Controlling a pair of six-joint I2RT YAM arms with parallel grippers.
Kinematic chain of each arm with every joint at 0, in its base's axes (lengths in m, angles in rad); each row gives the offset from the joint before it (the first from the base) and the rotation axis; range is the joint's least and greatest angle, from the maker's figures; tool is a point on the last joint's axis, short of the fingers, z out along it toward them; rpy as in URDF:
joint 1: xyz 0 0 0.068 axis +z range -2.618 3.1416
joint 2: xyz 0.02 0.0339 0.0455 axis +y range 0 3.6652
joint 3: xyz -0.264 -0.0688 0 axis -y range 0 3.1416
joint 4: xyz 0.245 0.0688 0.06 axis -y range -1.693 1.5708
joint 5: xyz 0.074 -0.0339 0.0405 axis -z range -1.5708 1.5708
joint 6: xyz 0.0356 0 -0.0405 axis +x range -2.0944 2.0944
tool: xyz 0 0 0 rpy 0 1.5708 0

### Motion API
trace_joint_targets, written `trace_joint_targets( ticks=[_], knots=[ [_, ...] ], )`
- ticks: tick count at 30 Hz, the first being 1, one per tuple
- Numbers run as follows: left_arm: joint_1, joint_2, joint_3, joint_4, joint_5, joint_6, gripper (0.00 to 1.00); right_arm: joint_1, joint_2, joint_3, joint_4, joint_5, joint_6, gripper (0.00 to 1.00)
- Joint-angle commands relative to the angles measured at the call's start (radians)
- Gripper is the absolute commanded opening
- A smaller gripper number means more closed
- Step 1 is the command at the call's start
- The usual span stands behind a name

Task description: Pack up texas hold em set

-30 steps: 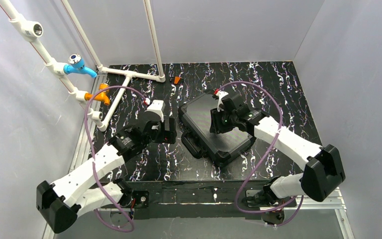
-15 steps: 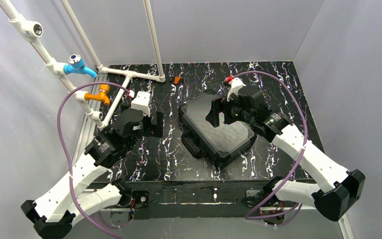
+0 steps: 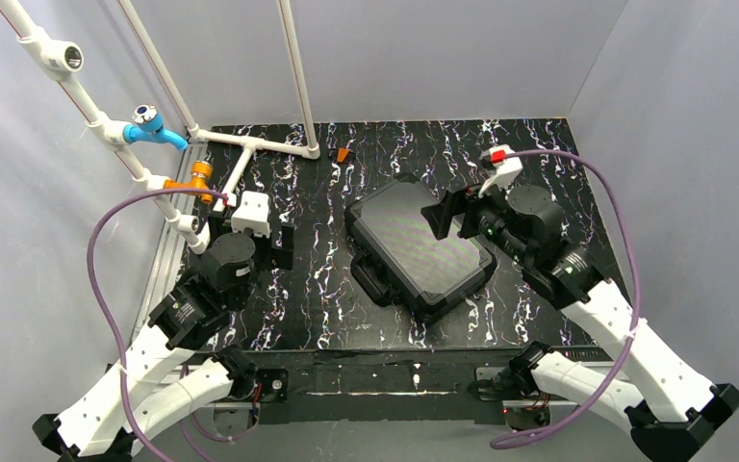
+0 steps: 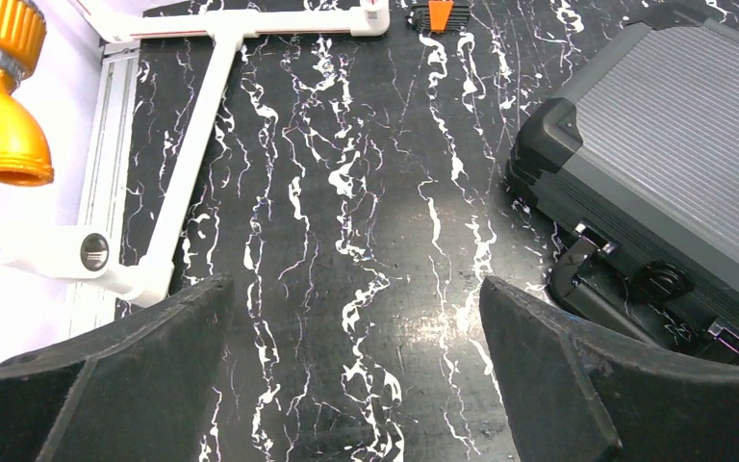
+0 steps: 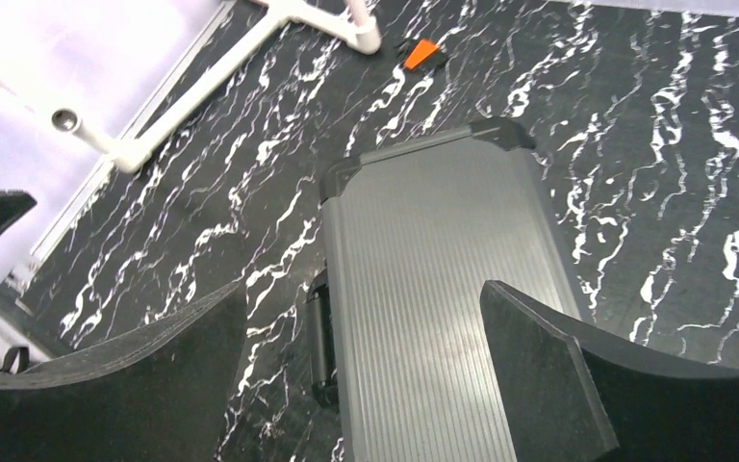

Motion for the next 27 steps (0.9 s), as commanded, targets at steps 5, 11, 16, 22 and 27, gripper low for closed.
trace_joint_targets(
  ticks=[5,11,16,22,27],
  knots=[
    [0.006,-0.049,-0.041,0.041,-0.080,0.011,0.98,-0.006,-0.125,-0.096,0.104,0.162,0.034,0.98],
    [0.004,-0.058,-0.047,0.039,-0.082,0.014,0.98,-0.005,-0.165,-0.124,0.114,0.171,0.040,0.98],
    [0.004,-0.061,-0.050,0.039,-0.082,0.017,0.98,-0.005,-0.177,-0.131,0.127,0.167,0.039,0.98],
    [0.006,-0.063,-0.051,0.040,-0.085,0.019,0.98,-0.006,-0.181,-0.143,0.160,0.134,0.033,0.98],
    [0.006,-0.067,-0.051,0.039,-0.083,0.020,0.98,-0.005,-0.183,-0.143,0.172,0.108,0.030,0.98]
  ],
)
